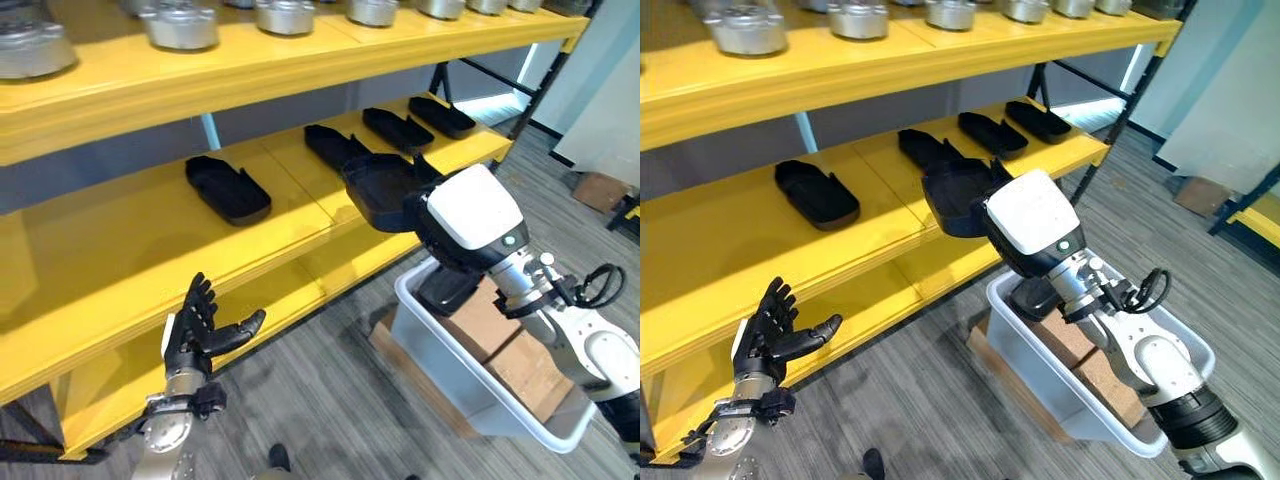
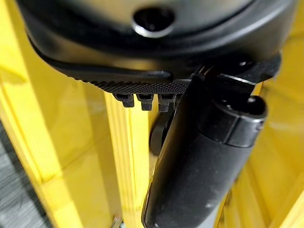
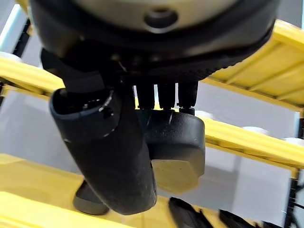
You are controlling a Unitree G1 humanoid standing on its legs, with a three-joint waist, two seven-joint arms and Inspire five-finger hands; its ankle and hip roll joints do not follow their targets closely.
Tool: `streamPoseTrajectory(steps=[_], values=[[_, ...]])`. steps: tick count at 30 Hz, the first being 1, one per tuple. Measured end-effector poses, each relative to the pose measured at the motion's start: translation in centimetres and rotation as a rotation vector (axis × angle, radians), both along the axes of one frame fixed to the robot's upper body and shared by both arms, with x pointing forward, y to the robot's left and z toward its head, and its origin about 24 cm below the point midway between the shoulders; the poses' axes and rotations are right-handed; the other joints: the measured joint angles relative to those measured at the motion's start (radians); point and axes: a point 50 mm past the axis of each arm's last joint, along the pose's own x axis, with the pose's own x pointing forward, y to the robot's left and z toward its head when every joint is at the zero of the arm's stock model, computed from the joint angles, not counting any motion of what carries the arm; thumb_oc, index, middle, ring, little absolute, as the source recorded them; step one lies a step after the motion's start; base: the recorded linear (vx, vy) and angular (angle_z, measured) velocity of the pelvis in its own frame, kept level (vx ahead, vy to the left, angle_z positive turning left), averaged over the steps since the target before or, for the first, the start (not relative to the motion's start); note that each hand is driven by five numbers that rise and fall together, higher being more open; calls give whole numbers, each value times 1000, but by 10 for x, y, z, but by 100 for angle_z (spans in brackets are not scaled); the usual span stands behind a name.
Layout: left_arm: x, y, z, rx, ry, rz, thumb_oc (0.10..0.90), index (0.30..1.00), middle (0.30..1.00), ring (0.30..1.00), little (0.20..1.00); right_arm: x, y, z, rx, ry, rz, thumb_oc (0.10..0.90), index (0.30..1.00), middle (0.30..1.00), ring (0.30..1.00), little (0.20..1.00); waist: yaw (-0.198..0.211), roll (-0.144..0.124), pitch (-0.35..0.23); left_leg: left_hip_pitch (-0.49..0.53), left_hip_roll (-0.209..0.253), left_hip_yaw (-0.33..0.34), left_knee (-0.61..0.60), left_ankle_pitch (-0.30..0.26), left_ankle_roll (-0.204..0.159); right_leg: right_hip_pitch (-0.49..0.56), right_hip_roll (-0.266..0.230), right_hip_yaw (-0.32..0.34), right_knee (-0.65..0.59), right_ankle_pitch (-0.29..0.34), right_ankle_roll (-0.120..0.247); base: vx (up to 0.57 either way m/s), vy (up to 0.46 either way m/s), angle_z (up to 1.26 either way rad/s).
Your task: Move parts from the plastic box to the shelf.
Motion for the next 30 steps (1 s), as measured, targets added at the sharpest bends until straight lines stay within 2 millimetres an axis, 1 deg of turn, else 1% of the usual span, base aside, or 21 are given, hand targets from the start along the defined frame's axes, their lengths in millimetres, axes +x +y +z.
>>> streamPoseTrajectory(steps=[1,2,3,4,5,6,7,8,9,11,12,13,15,16,19,24,25,27,28,29,30], values=[[3,-6,-2,3,9,-27,900,1000,1000,1000,1000,0,0,-3,-7,10,0,400,300,300,300,300,-45,19,3,14,-21,-67,-10,9,34,-46,-21,212,113,-10,13,35,105,119],[3,-6,-1,14,11,-41,900,1000,1000,1000,1000,-1,5,-1,-7,3,33,400,300,300,300,300,-41,27,5,25,-27,-87,-43,31,68,-111,14,364,155,-91,60,97,134,105],[4,-4,-2,16,16,-29,900,1000,1000,1000,1000,-1,8,5,-22,-17,61,400,300,300,300,300,-53,39,13,25,-23,-111,-55,43,85,-171,92,457,173,-162,58,118,60,62],[6,-4,-4,21,26,-30,900,1000,1000,1000,1000,-1,8,5,-21,-20,64,400,300,300,300,300,-79,59,25,27,-7,-146,-54,47,87,-194,203,558,182,-217,41,151,-48,60],[9,-7,-6,12,31,-32,900,1000,1000,1000,1000,-1,8,5,-20,-21,62,400,300,300,300,300,-87,74,32,29,15,-167,-51,45,85,-231,328,639,202,-260,9,135,-119,71],[9,-9,-7,0,29,-28,900,1000,1000,1000,1000,-1,8,6,-16,-26,64,400,300,300,300,300,-100,81,36,26,29,-185,-50,41,79,-255,420,680,198,-283,-10,89,-111,69],[9,-11,-7,-10,25,-29,900,1000,1000,1000,1000,-2,8,9,-17,-38,68,400,300,300,300,300,-107,73,32,22,25,-184,-55,40,76,-265,455,606,145,-276,-29,70,-79,75],[8,-14,-7,-17,21,-39,900,1000,1000,1000,1000,-3,7,12,-24,-52,66,400,300,300,300,300,-105,42,18,26,-8,-169,-60,44,63,-263,445,544,68,-261,-51,43,-108,84],[7,-18,-8,-25,23,-49,900,1000,1000,1000,1000,-2,3,15,-26,-62,54,400,300,300,300,300,-109,21,7,28,-43,-182,-60,45,43,-256,424,540,28,-180,-95,85,-166,71],[5,-26,-12,-63,29,-48,900,1000,1000,1000,1000,-1,1,16,-9,-77,42,400,300,300,300,300,-99,59,-2,20,-23,-197,-60,33,25,-227,431,500,-50,-157,-76,95,-143,29],[5,-29,-11,-85,17,-36,900,1000,1000,1000,1000,-1,2,19,-7,-95,48,400,300,300,300,300,-73,92,-3,11,8,-194,-60,38,9,-205,455,483,-81,-146,-76,106,-112,-16],[4,-24,-5,-81,-12,-15,900,1000,1000,1000,1000,-1,5,24,-1,-119,67,400,300,300,300,300,-52,70,-4,11,1,-193,-57,36,0,-185,446,463,-126,-89,-98,95,-109,-11],[4,-23,-5,-82,-12,-9,900,1000,1000,1000,1000,-1,5,24,1,-116,69,400,300,300,300,300,-50,73,-4,27,15,-198,-57,33,-3,-146,459,449,-157,-84,-105,94,-146,8],[3,-23,-5,-83,-10,-6,900,1000,1000,1000,1000,-1,6,23,1,-114,72,400,300,300,300,300,-47,74,-4,40,22,-208,-57,29,-14,-110,468,443,-189,-76,-118,33,-72,17],[4,-25,-5,-85,-13,-16,900,1000,1000,1000,1000,-1,3,27,3,-127,65,400,300,300,300,300,-63,74,-5,52,26,-227,-57,25,-27,-69,477,421,-237,-65,-131,13,-94,26],[6,-33,-9,-100,2,-52,900,1000,1000,1000,1000,-1,-1,31,14,-139,51,400,300,300,300,300,-56,80,-3,2,26,-274,-4,13,-49,-68,473,367,-237,-80,-143,-41,-57,31],[6,-37,-11,-104,12,-67,900,1000,1000,1000,1000,-1,-2,31,13,-142,52,400,300,300,300,300,-49,89,4,-17,16,-282,12,13,-51,-62,468,349,-235,-87,-144,-77,-27,58],[12,-43,-11,-108,9,-93,900,1000,1000,1000,1000,-2,-4,33,-1,-153,50,400,300,300,300,300,-70,96,21,-70,10,-300,71,8,-64,-52,440,283,-236,-85,-161,-68,30,86],[15,-43,-9,-103,1,-105,900,1000,1000,1000,1000,-2,-5,34,-2,-162,50,400,300,300,300,300,-70,88,33,-78,28,-253,108,-36,-63,-50,426,258,-236,-83,-191,-23,116,61],[15,-43,-9,-103,1,-106,900,1000,1000,1000,1000,-2,-5,34,-1,-162,50,400,300,300,300,300,-70,88,33,-79,30,-251,109,-38,-62,-50,426,257,-236,-82,-193,25,64,63],[21,-39,-3,-66,-12,-124,900,1000,1000,1000,1000,-3,-5,35,11,-178,56,400,300,300,300,300,-86,48,57,-126,141,-148,222,-64,-89,-49,391,211,-236,-79,-201,26,68,66]])
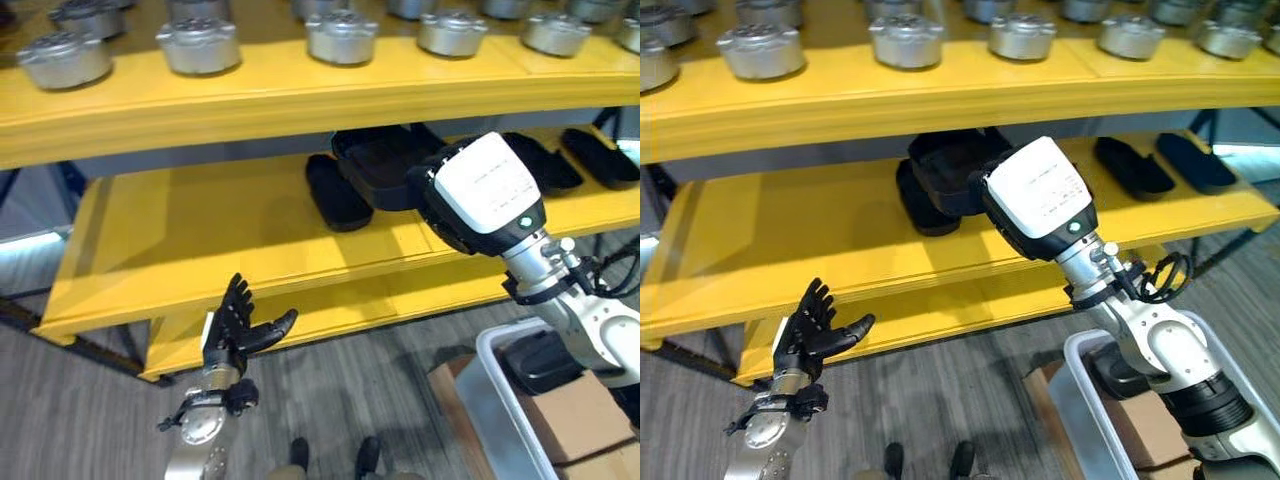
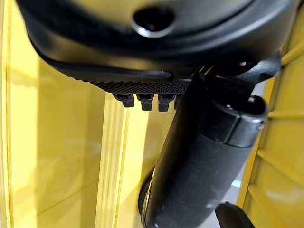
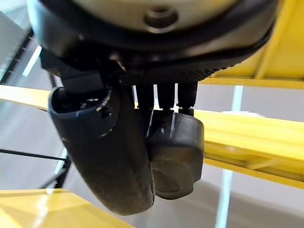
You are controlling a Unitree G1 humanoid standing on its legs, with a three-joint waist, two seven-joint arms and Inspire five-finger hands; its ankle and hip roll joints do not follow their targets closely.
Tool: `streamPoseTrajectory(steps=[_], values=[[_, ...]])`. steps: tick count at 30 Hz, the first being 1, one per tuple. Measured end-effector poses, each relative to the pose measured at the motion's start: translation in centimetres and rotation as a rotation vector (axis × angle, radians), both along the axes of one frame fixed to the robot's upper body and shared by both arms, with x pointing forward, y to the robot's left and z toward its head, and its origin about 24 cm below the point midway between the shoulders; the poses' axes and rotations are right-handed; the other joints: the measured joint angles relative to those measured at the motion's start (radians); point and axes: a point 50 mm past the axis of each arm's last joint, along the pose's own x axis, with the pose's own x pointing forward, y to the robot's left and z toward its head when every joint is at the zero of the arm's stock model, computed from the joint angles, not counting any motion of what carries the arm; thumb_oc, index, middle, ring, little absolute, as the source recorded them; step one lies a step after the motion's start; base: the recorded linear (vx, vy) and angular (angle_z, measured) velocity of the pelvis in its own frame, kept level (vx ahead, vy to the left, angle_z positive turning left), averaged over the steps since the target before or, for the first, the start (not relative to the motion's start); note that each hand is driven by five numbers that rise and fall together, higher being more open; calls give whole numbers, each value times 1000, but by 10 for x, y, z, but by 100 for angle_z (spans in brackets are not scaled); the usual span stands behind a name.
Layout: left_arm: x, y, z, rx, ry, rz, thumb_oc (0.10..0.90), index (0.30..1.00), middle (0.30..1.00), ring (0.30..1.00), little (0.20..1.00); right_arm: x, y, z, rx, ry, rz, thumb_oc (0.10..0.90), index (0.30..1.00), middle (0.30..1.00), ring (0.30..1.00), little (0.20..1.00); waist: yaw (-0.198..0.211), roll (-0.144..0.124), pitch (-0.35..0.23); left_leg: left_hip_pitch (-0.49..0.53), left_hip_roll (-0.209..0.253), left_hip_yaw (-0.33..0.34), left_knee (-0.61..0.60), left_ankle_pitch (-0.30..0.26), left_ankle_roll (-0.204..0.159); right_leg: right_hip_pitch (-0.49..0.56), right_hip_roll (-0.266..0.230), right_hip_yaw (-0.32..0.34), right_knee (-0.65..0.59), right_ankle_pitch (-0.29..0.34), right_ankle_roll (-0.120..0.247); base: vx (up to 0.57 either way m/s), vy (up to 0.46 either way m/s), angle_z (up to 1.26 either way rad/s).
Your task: Move parts from the plastic box to the shelf.
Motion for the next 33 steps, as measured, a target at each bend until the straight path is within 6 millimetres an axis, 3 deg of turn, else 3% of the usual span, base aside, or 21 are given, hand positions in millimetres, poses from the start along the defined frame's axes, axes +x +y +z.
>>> streamPoseTrajectory(steps=[1,2,3,4,5,6,7,8,9,10,12,13,18,24,30,33], values=[[5,1,3,14,-7,-9,900,1000,1000,1000,1000,0,-2,3,1,-13,-5,400,300,300,300,300,-10,-13,9,-8,75,17,15,3,-36,-4,-4,-14,1,-19,-4,54,140,87],[5,1,3,10,-11,-6,900,1000,1000,1000,1000,0,-4,5,8,-24,-8,400,300,300,300,300,-21,-6,12,-3,153,54,2,8,-40,-3,-3,-27,4,-24,3,71,214,62],[8,-4,2,3,-10,-22,900,1000,1000,1000,1000,-1,-8,6,18,-37,-16,400,300,300,300,300,-26,10,18,23,216,42,-38,26,-71,-2,-18,-24,19,-20,37,119,304,73],[8,-8,1,1,-5,-38,900,1000,1000,1000,1000,-1,-11,8,31,-50,-33,400,300,300,300,300,-54,45,19,39,297,98,-70,63,-100,2,-10,-53,32,-30,42,132,195,61],[8,-12,1,-8,-4,-47,900,1000,1000,1000,1000,-1,-13,10,40,-59,-42,400,300,300,300,300,-57,60,20,69,317,70,-122,90,-105,3,-16,-47,40,-33,60,83,148,38],[8,-15,0,-12,-2,-54,900,1000,1000,1000,1000,-1,-14,11,41,-64,-50,400,300,300,300,300,-52,72,19,96,319,57,-150,121,-97,1,-20,-43,45,-30,70,172,255,-7],[7,-19,-2,-22,2,-65,900,1000,1000,1000,1000,-1,-17,16,23,-78,-59,400,300,300,300,300,-45,109,16,146,288,27,-185,231,-59,-3,-27,-22,46,-1,113,128,200,-8],[8,-21,-1,-24,-1,-74,900,1000,1000,1000,1000,-2,-19,17,18,-84,-68,400,300,300,300,300,-58,132,14,153,273,79,-195,175,-98,20,-48,-39,23,22,151,187,266,41],[10,-21,1,-23,-10,-76,900,1000,1000,1000,1000,-3,-21,14,30,-79,-80,400,300,300,300,300,-88,130,12,161,237,78,-226,144,-130,27,-74,-70,20,36,176,82,149,70],[13,-18,7,-13,-31,-75,900,1000,1000,1000,1000,-3,-22,9,45,-68,-84,400,300,300,300,300,-79,103,12,162,196,75,-246,130,-145,26,-111,-59,17,43,185,80,145,64],[14,-6,12,24,-43,-49,900,1000,1000,1000,1000,-5,-20,-3,61,-26,-68,400,300,300,300,300,-27,41,-1,158,127,81,-244,114,-115,26,-167,-22,7,52,179,88,212,21],[13,-1,13,27,-41,-36,900,1000,1000,1000,1000,-5,-18,-5,65,-20,-57,400,300,300,300,300,-11,34,-6,158,114,78,-244,111,-110,27,-180,-23,14,54,179,108,265,29],[8,19,16,53,-39,25,900,1000,1000,1000,1000,-6,-6,-7,129,-23,1,400,300,300,300,300,66,26,-13,165,76,39,-259,100,-90,65,-217,-26,20,77,206,63,182,32],[-1,14,6,34,-2,17,900,1000,1000,1000,1000,-5,3,-12,184,-7,12,400,300,300,300,300,64,5,-27,145,60,29,-258,101,-87,63,-230,-41,7,78,208,35,85,5],[-5,12,1,31,20,6,900,1000,1000,1000,1000,12,-1,-32,246,87,-76,400,300,300,300,300,75,-27,-49,103,57,13,-258,118,-91,37,-230,-61,0,70,220,2,40,5],[-10,12,-2,32,37,8,900,1000,1000,1000,1000,29,2,-49,306,190,-115,400,300,300,300,300,92,-27,-50,73,56,18,-260,135,-90,2,-233,-61,-1,73,237,-24,18,-6]])
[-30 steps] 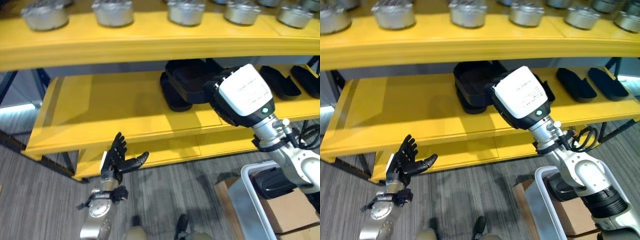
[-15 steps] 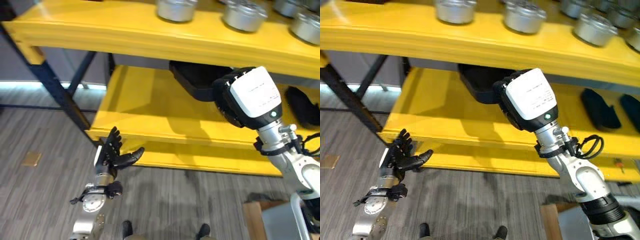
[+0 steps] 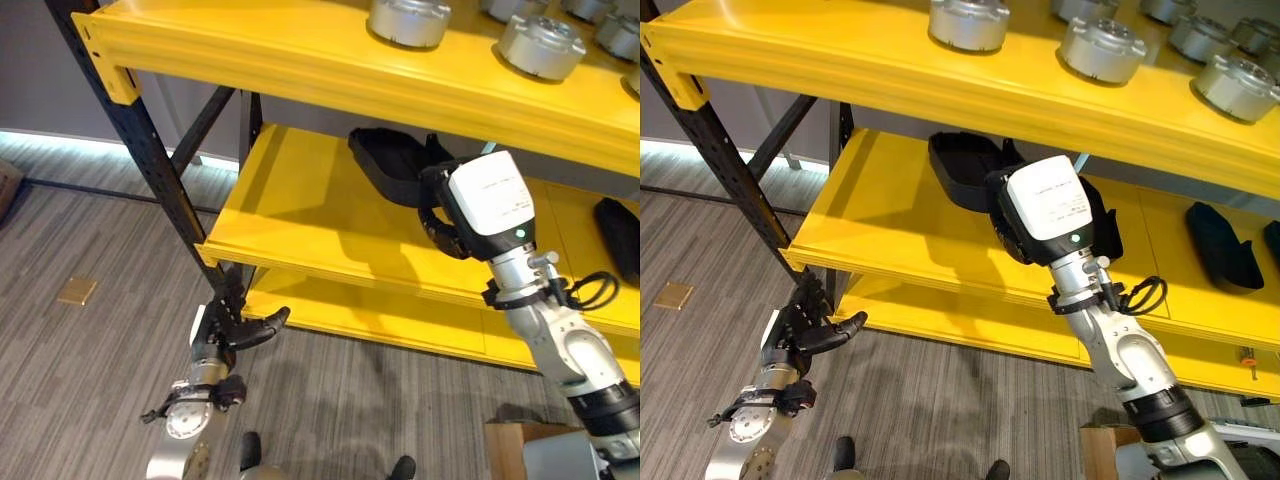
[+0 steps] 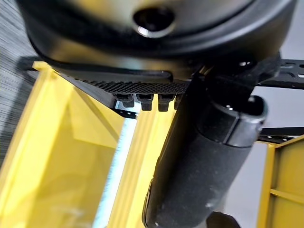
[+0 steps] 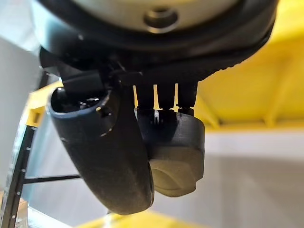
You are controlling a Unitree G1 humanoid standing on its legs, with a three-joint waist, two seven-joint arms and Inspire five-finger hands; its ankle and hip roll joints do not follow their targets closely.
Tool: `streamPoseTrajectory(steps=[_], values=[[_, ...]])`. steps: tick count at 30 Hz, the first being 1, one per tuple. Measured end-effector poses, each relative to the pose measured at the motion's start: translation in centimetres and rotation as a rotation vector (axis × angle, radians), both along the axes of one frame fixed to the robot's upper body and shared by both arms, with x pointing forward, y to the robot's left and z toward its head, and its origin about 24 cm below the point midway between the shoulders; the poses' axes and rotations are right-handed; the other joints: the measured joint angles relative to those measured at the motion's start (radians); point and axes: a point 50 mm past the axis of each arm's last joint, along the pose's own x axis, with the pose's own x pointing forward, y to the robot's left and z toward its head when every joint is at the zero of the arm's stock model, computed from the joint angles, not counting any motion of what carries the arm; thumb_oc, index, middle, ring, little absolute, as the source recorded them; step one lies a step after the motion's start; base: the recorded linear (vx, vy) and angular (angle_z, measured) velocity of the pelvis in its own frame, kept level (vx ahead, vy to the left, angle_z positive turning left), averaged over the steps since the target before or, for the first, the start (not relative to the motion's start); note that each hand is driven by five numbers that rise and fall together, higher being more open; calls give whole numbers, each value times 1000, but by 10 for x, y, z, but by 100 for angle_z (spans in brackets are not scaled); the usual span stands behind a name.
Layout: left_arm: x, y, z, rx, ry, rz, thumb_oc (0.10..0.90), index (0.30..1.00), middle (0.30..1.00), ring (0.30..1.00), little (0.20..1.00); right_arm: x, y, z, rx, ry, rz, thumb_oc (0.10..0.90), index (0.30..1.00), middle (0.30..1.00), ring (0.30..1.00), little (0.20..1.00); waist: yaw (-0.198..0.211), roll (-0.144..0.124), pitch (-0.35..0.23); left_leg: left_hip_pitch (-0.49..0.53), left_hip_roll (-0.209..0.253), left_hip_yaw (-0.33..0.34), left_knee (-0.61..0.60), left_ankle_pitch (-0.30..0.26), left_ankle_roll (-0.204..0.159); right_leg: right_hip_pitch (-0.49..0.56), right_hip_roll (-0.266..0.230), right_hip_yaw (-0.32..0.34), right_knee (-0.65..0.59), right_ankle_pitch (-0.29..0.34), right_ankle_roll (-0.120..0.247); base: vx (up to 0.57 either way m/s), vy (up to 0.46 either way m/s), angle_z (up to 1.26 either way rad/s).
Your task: Move parts from the plastic box to the shelf.
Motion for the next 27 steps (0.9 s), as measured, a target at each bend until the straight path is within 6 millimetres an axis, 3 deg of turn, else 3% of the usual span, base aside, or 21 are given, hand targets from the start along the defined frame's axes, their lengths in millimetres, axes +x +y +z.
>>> streamPoseTrajectory(steps=[7,10,15,22,27], values=[[-8,1,-6,1,32,3,900,1000,1000,1000,1000,21,-2,-44,73,229,-72,400,300,300,300,300,27,13,4,-46,-2,3,-2,18,5,-50,-4,6,-1,11,18,-57,4,-2],[-7,-1,-6,-2,30,-8,900,1000,1000,1000,1000,38,-7,-37,111,250,-123,400,300,300,300,300,27,45,27,-83,-3,-7,-5,38,6,-81,-4,2,-1,24,16,-55,-10,6],[-5,-1,-5,-2,22,-13,900,1000,1000,1000,1000,54,0,-18,124,225,-115,400,300,300,300,300,32,80,62,-96,-4,-10,-16,51,8,-97,-3,-3,-1,30,16,-48,-10,2],[8,-5,6,-2,-30,-38,900,1000,1000,1000,1000,61,1,-14,141,235,-121,400,300,300,300,300,49,82,100,-116,-5,-16,-16,53,8,-111,-3,-14,-1,32,15,-12,-1,2],[14,-6,12,-1,-57,-45,900,1000,1000,1000,1000,66,1,-27,181,287,-154,400,300,300,300,300,52,87,124,-118,-5,-18,-16,53,8,-112,-4,-18,-1,32,15,0,0,0]])
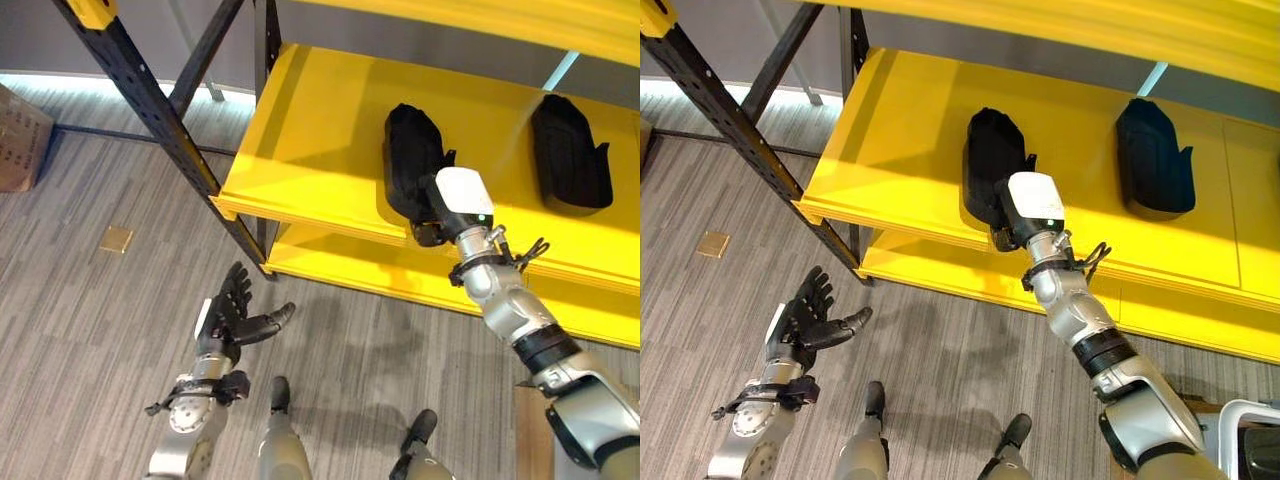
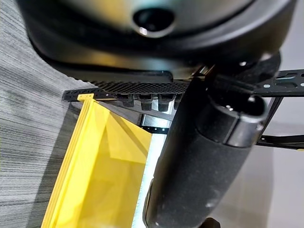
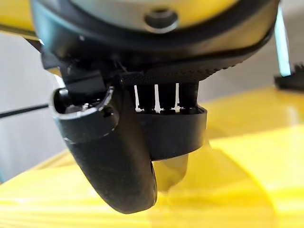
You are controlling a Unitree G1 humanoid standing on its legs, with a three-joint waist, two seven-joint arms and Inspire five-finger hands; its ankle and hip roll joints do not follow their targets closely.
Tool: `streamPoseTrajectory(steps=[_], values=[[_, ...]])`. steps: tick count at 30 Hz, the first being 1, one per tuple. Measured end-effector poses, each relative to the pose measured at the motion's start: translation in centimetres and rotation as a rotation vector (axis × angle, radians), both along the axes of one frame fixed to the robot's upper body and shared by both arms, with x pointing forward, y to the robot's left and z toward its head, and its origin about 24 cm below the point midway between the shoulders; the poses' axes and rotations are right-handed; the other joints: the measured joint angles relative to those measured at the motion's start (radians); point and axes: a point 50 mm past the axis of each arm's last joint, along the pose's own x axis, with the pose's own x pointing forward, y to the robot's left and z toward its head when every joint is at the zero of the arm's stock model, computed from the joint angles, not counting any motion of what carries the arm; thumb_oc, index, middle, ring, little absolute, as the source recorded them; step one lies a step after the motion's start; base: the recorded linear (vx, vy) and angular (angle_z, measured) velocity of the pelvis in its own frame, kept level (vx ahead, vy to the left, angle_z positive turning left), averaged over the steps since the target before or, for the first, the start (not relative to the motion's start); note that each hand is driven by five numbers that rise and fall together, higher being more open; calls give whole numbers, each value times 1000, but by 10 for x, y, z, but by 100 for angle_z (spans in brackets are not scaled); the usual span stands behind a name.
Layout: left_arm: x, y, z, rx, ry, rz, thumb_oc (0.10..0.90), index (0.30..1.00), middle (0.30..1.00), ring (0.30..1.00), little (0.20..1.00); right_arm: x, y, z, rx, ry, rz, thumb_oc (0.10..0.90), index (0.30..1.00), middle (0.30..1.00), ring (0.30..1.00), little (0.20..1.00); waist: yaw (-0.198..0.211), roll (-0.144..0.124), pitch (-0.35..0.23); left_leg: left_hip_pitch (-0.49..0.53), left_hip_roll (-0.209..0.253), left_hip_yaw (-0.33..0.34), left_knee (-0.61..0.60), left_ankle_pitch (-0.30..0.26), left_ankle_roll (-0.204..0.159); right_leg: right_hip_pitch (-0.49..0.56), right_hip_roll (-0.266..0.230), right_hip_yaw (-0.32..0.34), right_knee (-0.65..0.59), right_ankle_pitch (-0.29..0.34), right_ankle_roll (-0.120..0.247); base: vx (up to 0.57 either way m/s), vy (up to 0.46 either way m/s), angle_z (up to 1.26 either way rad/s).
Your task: Move parts from the plastic box to the shelf.
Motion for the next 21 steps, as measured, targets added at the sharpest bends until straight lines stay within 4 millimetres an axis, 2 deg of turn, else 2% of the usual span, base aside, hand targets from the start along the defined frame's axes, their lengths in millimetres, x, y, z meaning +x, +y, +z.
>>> streamPoseTrajectory(steps=[16,21], values=[[3,-1,3,1,-13,-2,900,1000,1000,1000,1000,5,-7,-6,15,21,-51,400,300,300,300,300,-3,2,8,-1,0,1,0,0,0,-3,0,2,0,0,0,0,0,0],[3,-1,3,1,-16,-3,900,1000,1000,1000,1000,11,-10,1,11,15,-77,400,300,300,300,300,-1,2,8,-1,0,2,0,0,0,-3,0,3,0,0,0,0,0,0]])
